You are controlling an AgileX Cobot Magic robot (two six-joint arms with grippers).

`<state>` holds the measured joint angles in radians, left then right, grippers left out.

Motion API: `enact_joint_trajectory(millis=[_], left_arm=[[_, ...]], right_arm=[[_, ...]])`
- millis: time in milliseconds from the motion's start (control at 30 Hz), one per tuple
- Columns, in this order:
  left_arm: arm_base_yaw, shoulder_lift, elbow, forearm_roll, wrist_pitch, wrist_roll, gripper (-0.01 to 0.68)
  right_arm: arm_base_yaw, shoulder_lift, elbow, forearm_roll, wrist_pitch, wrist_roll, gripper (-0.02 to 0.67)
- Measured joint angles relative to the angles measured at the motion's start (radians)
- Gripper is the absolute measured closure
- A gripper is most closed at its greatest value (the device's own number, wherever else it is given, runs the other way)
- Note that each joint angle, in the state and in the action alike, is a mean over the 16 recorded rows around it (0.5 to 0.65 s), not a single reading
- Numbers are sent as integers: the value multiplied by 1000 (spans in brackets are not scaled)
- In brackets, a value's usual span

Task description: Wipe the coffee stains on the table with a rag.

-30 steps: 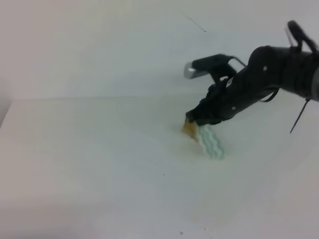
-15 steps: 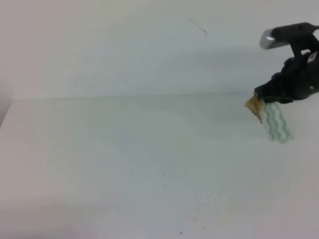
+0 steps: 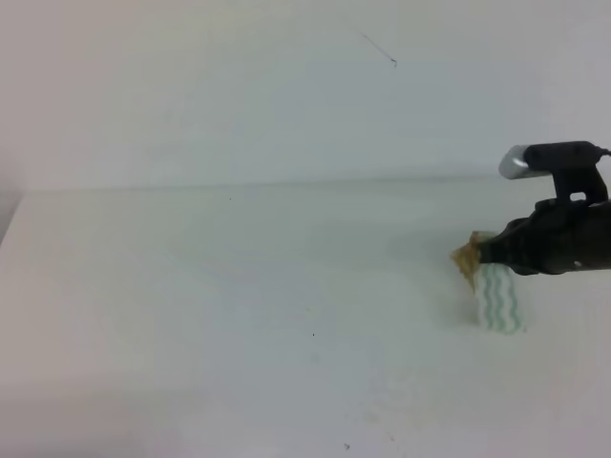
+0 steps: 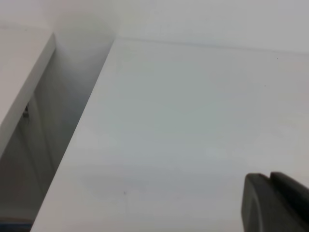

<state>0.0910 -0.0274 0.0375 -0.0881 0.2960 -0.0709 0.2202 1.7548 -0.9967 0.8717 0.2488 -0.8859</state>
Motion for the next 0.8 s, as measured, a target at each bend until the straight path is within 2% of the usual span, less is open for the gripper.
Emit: enact_joint_trajectory(millis=[200,300,600,800], left_arm=[[0,0,0,0,0,0,672],[0,0,0,0,0,0,672],[0,0,0,0,0,0,672],[0,0,0,0,0,0,672]], right_arm=[[2,35,11,152,-7,-123,641],[4,49,10,187,1,-160,610],[4,37,5,207,42,-209,366],[4,-62,2,207,71,-248,220]])
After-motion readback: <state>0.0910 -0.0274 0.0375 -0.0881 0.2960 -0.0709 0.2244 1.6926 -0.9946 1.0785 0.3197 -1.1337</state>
